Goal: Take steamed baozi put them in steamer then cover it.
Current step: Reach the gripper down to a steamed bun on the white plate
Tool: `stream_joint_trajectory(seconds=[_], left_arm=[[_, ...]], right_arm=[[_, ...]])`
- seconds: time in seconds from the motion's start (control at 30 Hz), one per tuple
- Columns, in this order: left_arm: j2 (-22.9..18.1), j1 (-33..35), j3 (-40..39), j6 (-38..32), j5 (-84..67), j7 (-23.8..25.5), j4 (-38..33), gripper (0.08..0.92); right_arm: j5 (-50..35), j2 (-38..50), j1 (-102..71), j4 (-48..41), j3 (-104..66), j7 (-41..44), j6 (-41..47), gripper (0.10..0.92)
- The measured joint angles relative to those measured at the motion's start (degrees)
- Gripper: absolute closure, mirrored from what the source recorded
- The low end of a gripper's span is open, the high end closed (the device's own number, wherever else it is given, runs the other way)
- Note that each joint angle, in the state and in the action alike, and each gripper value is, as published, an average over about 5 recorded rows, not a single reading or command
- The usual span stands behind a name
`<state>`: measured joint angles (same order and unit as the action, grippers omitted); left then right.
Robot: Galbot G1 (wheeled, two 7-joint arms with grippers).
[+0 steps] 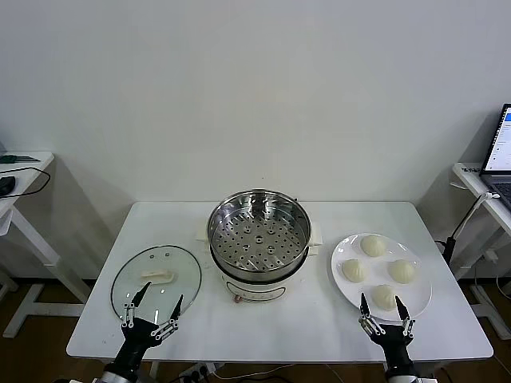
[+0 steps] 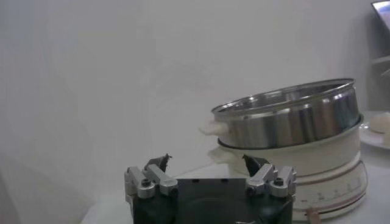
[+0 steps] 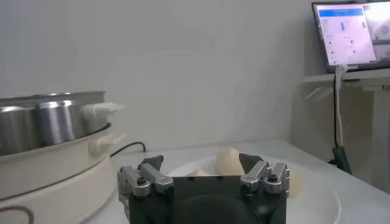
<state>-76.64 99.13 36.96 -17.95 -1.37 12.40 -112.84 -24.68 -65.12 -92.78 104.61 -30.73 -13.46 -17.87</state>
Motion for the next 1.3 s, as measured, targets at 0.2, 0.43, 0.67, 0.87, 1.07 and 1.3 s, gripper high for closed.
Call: stream_joint_trajectory(seconds=[0.2,0.43,0.67,0.87,1.07,1.3], left_arm=[[-0.3,0.6,-0.3,-0.6,0.5,-0.1,-0.7,0.177],[-0.6,1.2,-0.6,-1.0,1.3,-0.3,-1.4,0.177],[-0.7,1.7,-0.6,-1.2,1.6,-0.4,-1.8,0.177],[-0.8,1.9,-0.5,-1.3,1.7,-0.5,-1.9,0.177],[-1.0,1.9,-0.5,-1.3,2.0,-0.7,-1.7,0.177],[-1.2,2.3,-0.3,-1.5,2.0,-0.8,-1.7,0.177]], right_arm=[[-1.7,3.2,8.4,-2.0,0.0,-2.5,7.1,0.203],[-6.3,9.3,25.5,-10.1,5.0,-2.7,13.9,0.203],[-11.2,16.2,44.3,-23.7,16.4,7.5,18.1,0.203],[-8.4,19.8,59.9,-37.0,28.2,26.5,19.7,0.203],[-1.1,21.2,73.4,-48.6,39.3,47.0,19.1,0.203],[11.1,20.6,84.5,-57.2,48.9,65.9,16.2,0.203]])
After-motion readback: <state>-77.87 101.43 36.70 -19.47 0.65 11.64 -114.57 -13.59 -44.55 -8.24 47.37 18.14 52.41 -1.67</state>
